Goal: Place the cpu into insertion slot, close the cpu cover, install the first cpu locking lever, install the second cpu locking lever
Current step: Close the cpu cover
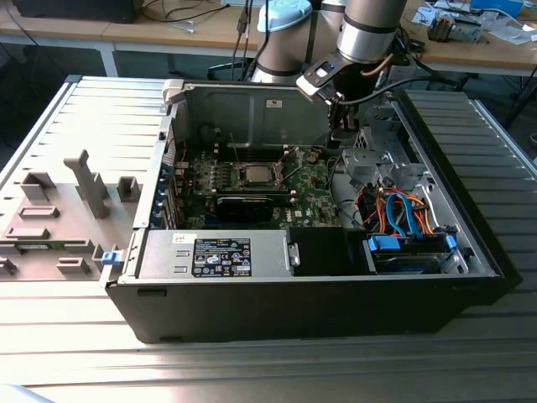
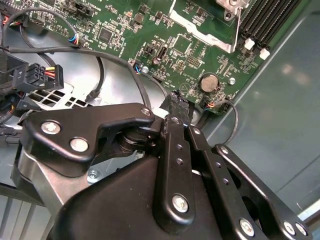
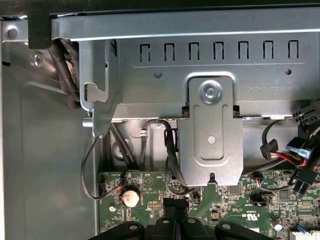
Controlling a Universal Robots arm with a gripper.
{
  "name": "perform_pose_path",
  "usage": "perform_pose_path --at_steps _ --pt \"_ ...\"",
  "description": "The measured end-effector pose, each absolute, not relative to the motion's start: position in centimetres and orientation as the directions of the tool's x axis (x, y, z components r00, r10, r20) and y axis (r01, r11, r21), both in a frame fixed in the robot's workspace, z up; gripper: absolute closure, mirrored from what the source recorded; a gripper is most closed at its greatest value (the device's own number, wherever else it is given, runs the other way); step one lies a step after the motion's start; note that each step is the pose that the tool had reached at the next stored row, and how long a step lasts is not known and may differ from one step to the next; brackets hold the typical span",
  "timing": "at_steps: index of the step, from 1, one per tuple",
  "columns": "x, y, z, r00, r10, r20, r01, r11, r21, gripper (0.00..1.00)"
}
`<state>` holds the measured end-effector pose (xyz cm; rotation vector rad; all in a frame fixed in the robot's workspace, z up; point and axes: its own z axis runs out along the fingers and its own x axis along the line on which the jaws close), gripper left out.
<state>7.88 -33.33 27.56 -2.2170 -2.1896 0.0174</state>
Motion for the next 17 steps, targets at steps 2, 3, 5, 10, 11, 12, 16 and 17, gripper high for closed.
perform_pose_path --at_steps 2,3,5,10,11,12,16,17 --pt "7.88 -33.33 27.49 0.013 1.0 0.01 1.0 -0.012 -0.026 0.89" --pt "7.88 -33.33 27.46 0.013 1.0 0.01 1.0 -0.012 -0.026 0.89" --pt "7.88 -33.33 27.39 0.013 1.0 0.01 1.0 -0.012 -0.026 0.89" --pt "7.88 -33.33 26.94 0.013 1.0 0.01 1.0 -0.012 -0.026 0.89" --pt "7.88 -33.33 26.84 0.013 1.0 0.01 1.0 -0.012 -0.026 0.89" --pt "7.84 -33.34 26.79 0.013 1.0 0.01 1.0 -0.013 -0.026 0.89" --pt "7.01 -33.38 26.66 0.013 1.0 0.011 1.0 -0.012 -0.026 0.89" --pt "6.98 -33.43 26.58 0.012 1.0 0.011 1.0 -0.012 -0.026 0.89"
